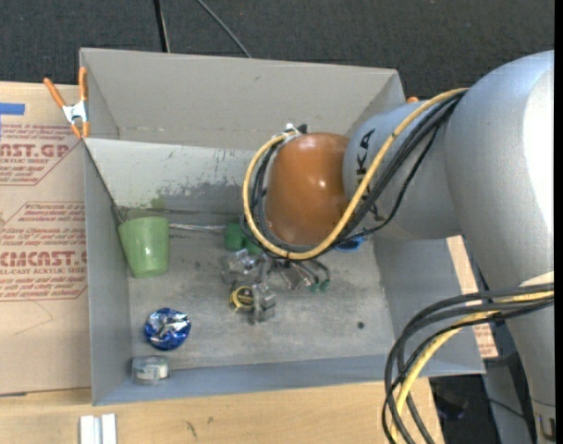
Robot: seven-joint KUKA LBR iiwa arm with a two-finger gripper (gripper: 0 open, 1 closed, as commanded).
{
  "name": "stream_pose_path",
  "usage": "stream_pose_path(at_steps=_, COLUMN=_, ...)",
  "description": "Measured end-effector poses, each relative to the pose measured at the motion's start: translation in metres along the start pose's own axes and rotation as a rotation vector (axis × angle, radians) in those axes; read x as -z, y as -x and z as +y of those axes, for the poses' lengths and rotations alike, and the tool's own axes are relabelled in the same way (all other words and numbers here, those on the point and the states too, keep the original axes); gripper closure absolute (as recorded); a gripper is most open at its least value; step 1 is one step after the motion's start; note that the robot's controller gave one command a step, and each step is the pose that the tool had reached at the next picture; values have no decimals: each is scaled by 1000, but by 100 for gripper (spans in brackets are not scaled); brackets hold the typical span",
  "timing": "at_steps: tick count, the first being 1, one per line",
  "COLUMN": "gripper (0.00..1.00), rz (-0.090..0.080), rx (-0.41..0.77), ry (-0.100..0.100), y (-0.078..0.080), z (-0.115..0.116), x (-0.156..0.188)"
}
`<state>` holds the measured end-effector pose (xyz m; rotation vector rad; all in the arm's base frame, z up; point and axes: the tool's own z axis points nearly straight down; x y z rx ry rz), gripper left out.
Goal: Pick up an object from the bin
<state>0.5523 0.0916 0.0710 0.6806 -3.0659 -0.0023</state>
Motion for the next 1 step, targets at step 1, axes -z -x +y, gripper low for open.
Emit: stream_pose_path(at_steps=1, gripper=100, rz=-9, rx=360, ry=-6, y=7, z=-25, x=163)
